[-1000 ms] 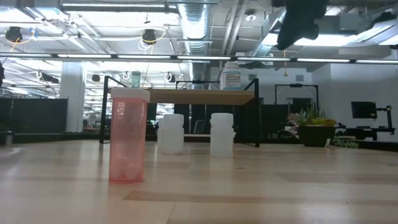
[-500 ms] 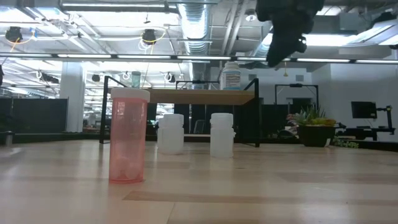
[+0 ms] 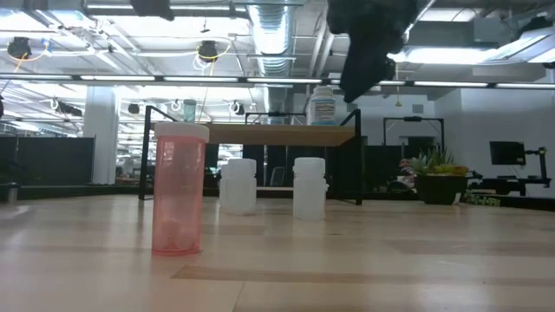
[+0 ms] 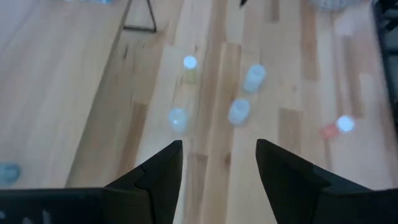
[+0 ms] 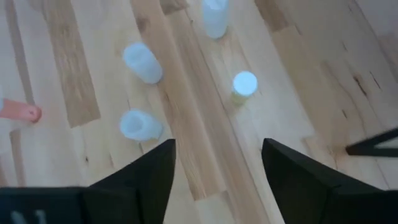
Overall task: Pick and place medicine bottles onto shelf by color
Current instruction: Put the yellow pill bottle on the shelf
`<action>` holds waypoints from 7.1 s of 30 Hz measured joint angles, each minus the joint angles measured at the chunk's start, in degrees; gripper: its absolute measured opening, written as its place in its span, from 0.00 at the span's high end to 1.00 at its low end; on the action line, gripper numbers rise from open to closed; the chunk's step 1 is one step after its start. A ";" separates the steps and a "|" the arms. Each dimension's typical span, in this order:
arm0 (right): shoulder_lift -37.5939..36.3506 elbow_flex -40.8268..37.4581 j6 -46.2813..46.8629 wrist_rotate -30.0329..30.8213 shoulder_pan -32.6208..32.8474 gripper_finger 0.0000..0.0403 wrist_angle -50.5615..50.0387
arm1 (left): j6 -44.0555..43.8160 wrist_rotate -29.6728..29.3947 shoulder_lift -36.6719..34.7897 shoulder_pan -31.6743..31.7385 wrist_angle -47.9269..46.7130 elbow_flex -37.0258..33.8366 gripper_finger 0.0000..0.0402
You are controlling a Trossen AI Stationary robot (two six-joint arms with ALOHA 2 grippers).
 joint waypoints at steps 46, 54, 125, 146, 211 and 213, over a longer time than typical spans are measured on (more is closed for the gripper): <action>0.37 1.41 12.57 -1.88 1.89 0.33 -13.66 | 5.91 0.15 10.42 2.67 24.77 -15.92 0.47; -11.98 1.48 25.55 -1.73 7.97 0.33 -21.64 | 11.08 0.77 24.96 3.23 26.83 -4.48 0.40; -29.37 1.40 35.01 -1.68 20.86 0.33 -39.24 | 14.34 4.80 49.41 7.08 34.59 6.80 0.42; -29.26 1.42 34.99 -1.73 20.83 0.33 -39.21 | 14.77 3.48 53.94 7.48 35.86 6.75 0.42; -29.26 1.42 35.51 -1.75 20.86 0.33 -39.19 | 14.37 1.49 54.65 7.30 29.20 11.17 0.42; -29.26 1.42 36.14 -1.75 20.86 0.33 -39.20 | 14.00 2.23 54.66 7.30 29.20 11.17 0.42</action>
